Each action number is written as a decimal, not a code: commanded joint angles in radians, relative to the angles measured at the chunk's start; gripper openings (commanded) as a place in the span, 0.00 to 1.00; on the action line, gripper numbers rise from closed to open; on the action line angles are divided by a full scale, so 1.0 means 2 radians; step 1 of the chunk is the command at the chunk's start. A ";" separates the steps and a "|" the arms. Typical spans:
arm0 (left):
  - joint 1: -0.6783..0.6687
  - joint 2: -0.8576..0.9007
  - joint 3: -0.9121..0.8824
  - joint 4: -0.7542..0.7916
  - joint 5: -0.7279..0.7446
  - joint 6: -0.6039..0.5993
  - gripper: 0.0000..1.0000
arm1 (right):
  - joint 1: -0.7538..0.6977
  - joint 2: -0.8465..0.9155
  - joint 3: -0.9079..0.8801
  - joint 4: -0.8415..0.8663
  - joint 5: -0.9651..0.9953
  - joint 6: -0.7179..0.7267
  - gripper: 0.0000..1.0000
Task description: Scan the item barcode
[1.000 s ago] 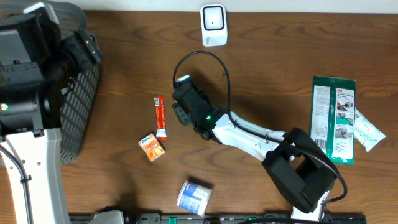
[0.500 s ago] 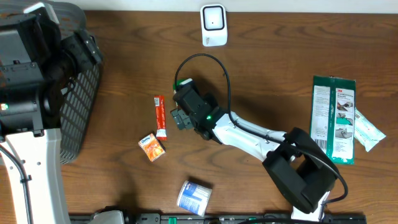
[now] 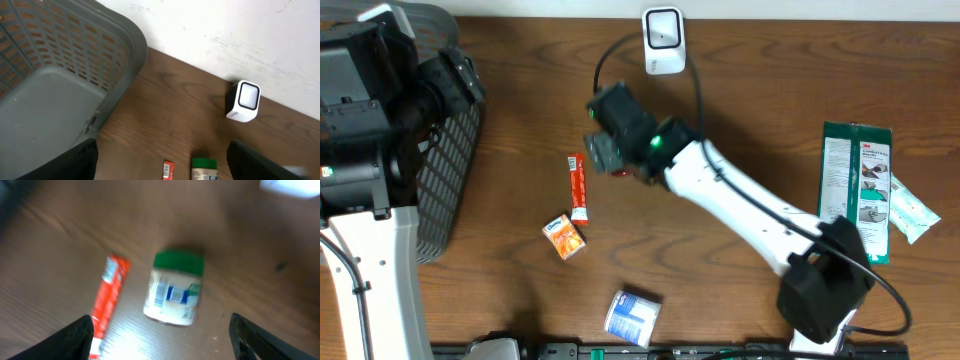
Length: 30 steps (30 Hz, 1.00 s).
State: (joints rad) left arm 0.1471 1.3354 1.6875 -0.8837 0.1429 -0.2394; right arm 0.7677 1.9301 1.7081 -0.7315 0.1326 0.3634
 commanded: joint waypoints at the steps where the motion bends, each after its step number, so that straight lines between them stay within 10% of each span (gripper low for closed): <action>1: 0.002 0.003 0.001 0.000 -0.003 -0.001 0.83 | -0.021 0.003 0.059 -0.032 -0.022 0.028 0.81; 21: 0.002 0.003 0.001 0.000 -0.003 -0.001 0.83 | -0.043 0.208 0.114 0.004 -0.048 0.035 0.92; 30: 0.002 0.003 0.001 0.000 -0.003 -0.001 0.83 | -0.045 0.193 0.115 0.006 -0.048 0.035 0.43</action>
State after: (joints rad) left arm 0.1471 1.3357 1.6875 -0.8841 0.1429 -0.2394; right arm 0.6785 2.3516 1.9347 -0.7128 0.0185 0.4320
